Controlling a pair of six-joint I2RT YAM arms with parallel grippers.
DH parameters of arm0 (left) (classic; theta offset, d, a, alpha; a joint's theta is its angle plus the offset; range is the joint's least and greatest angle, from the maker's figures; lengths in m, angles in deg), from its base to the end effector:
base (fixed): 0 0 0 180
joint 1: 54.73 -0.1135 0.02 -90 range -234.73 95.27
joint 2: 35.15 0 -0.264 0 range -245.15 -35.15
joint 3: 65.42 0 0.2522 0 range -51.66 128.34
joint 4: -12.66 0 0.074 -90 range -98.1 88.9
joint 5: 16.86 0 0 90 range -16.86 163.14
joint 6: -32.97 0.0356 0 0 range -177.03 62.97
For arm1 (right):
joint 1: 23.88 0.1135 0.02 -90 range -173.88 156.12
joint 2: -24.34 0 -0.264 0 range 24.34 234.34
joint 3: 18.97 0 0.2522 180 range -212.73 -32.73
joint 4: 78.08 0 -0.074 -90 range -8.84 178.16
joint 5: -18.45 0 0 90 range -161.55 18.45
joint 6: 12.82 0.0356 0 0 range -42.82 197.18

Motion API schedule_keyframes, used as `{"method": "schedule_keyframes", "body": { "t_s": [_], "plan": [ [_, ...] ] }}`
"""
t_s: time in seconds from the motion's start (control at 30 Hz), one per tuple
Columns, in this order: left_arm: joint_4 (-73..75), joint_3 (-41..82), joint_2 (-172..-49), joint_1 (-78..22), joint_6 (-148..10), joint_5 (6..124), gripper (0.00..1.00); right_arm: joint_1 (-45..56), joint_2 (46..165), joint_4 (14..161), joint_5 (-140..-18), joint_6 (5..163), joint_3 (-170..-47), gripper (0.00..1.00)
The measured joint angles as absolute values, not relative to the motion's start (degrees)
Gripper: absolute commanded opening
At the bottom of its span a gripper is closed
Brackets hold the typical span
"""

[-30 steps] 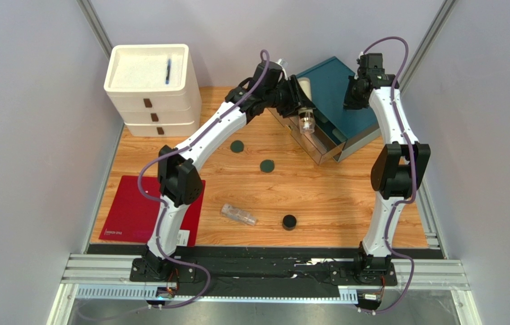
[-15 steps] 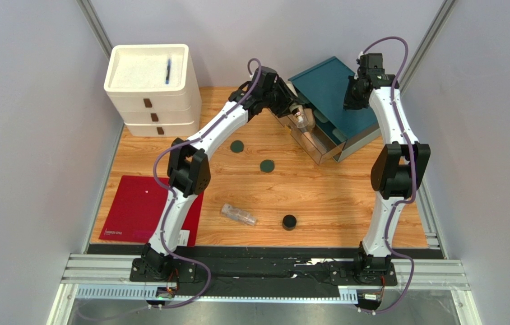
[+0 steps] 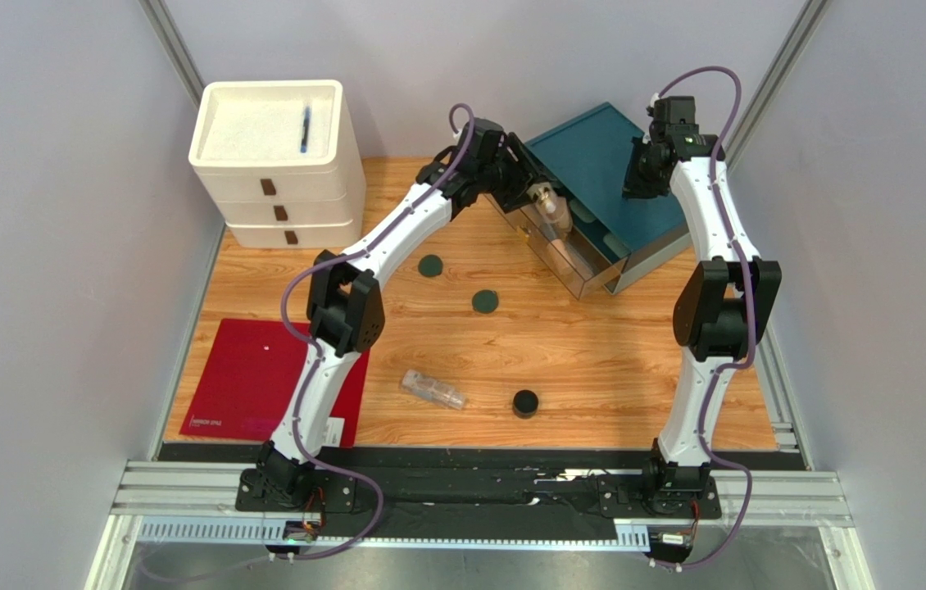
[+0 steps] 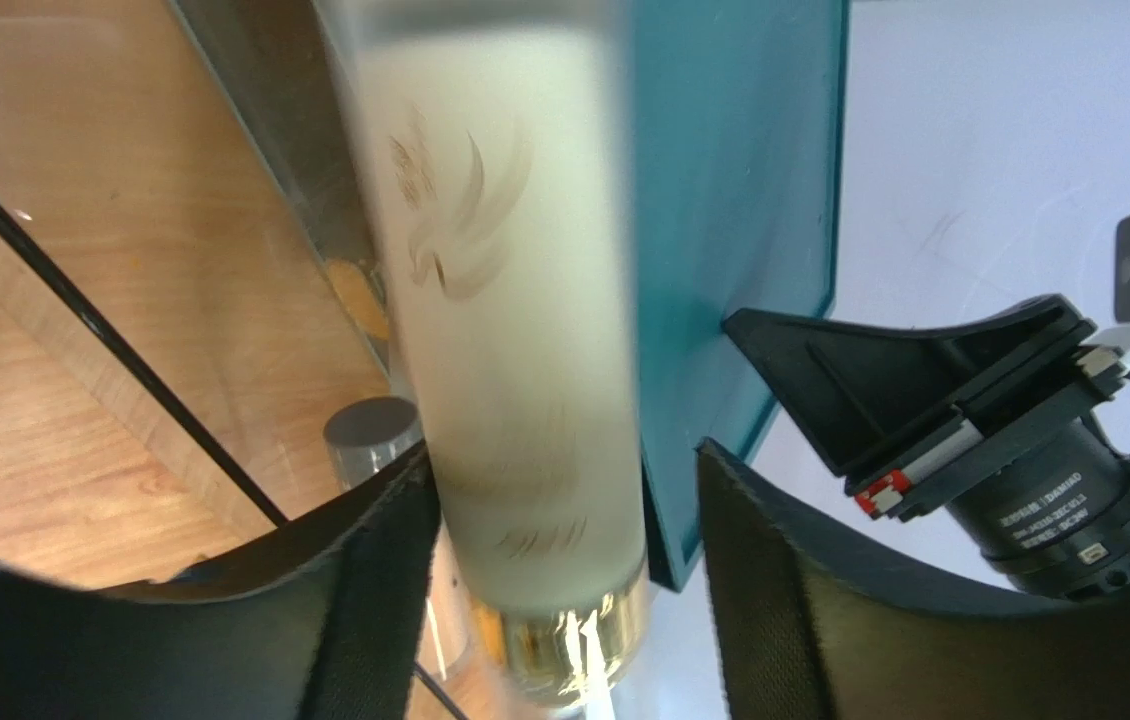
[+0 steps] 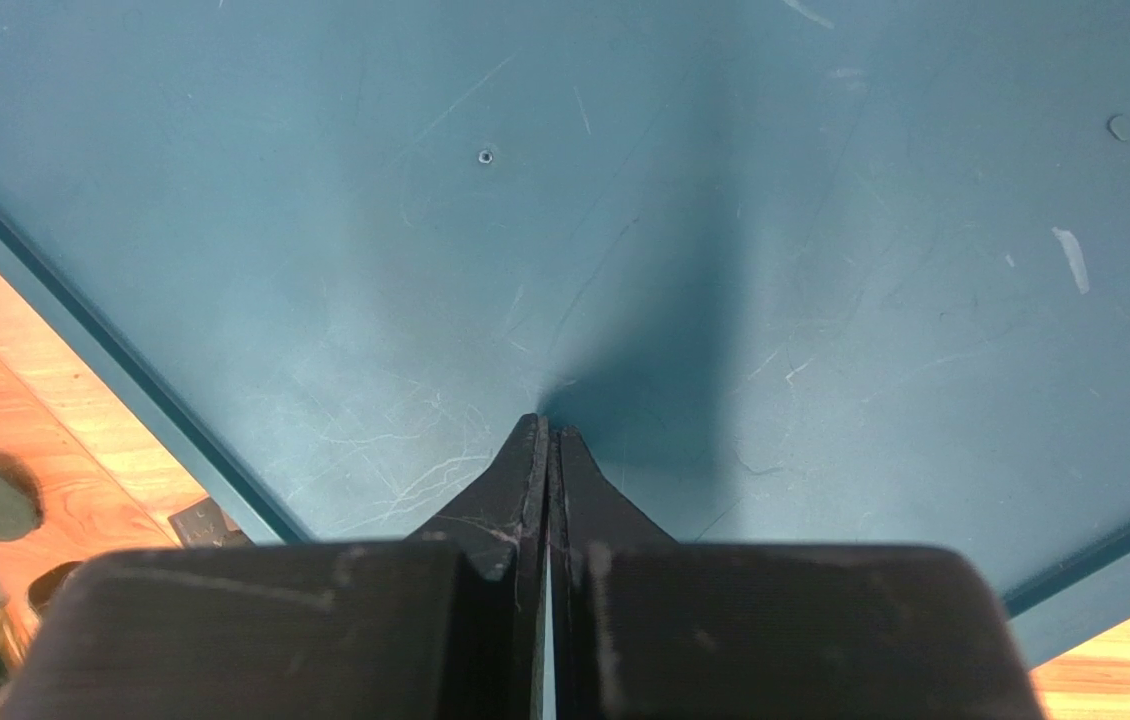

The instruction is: Organize the makeup

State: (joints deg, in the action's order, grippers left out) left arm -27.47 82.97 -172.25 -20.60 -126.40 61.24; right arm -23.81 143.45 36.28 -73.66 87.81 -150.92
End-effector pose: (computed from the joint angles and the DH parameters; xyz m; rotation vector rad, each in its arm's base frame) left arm 0.4562 -0.3181 0.2901 -0.5709 2.2735 -1.2367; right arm 0.4606 0.0019 0.3129 0.2143 2.4865 0.1241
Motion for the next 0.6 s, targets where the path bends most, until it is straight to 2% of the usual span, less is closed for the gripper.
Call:
{"method": "schedule_keyframes", "body": {
  "t_s": [0.13,0.43,0.6],
  "plan": [
    [-25.48,83.78,-172.25,-20.95,-126.66,61.11,0.74,-23.81,143.48,36.35,-73.85,87.79,-150.92,0.00],
    [-20.35,87.14,-172.20,-21.81,-127.01,60.39,0.72,-24.68,143.67,36.55,-75.97,87.81,-150.99,0.00],
    [-20.26,84.35,-170.04,-22.35,-124.63,58.42,0.70,-24.90,143.74,36.50,-76.61,87.79,-151.09,0.00]
  ]
}}
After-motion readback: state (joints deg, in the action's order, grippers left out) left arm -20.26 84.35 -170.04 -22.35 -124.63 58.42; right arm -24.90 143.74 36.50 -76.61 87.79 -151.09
